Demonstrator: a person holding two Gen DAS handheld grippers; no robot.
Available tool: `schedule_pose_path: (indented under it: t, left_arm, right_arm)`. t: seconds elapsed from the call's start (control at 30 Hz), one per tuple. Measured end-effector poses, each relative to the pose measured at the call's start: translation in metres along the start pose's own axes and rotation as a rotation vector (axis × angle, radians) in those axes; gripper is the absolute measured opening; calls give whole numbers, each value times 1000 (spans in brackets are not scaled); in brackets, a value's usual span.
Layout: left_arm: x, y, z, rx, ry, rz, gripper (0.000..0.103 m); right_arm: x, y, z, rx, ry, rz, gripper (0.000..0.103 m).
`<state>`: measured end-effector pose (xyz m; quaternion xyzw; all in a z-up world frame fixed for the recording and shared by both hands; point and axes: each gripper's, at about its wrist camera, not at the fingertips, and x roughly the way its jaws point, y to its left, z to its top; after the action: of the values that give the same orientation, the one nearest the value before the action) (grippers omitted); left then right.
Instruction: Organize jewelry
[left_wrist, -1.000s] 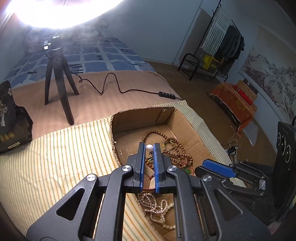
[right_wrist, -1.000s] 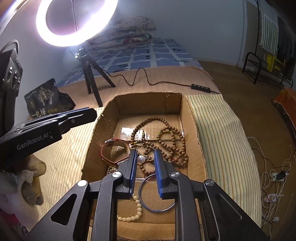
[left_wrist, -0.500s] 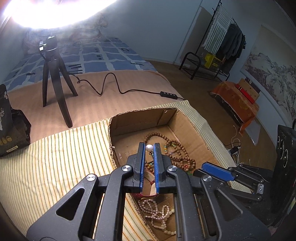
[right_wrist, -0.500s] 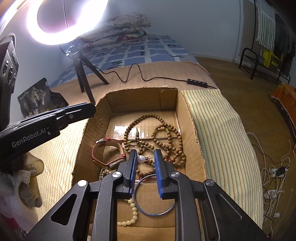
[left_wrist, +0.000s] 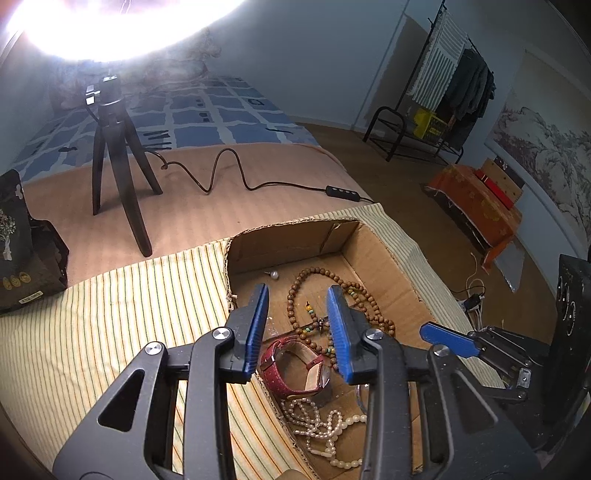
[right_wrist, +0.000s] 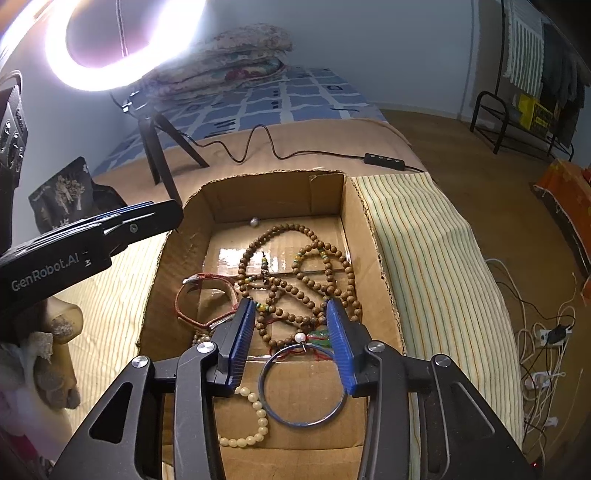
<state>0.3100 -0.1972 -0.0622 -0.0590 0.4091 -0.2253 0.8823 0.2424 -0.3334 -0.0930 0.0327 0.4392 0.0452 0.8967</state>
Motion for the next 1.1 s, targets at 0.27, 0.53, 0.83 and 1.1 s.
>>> schedule_pose_path:
  t: [0.27,0.53,0.83,1.1]
  left_arm:
    - [-12,-1,1,8,-10,11,33]
    - [-39,-6,-1,32,-40,30,32]
    - [-81,-10,-6,49,-81,42,33]
    - [-122,-10,-20,65,-121,57,33]
  right_arm:
    - [-12,3,1,-12,-13,-10,39]
    - [-33,4,2,-13,-41,-30,39]
    - [-64,9,3,-23,-102,-55,52]
    - [-92,17,-4,-45,-144,-81,64]
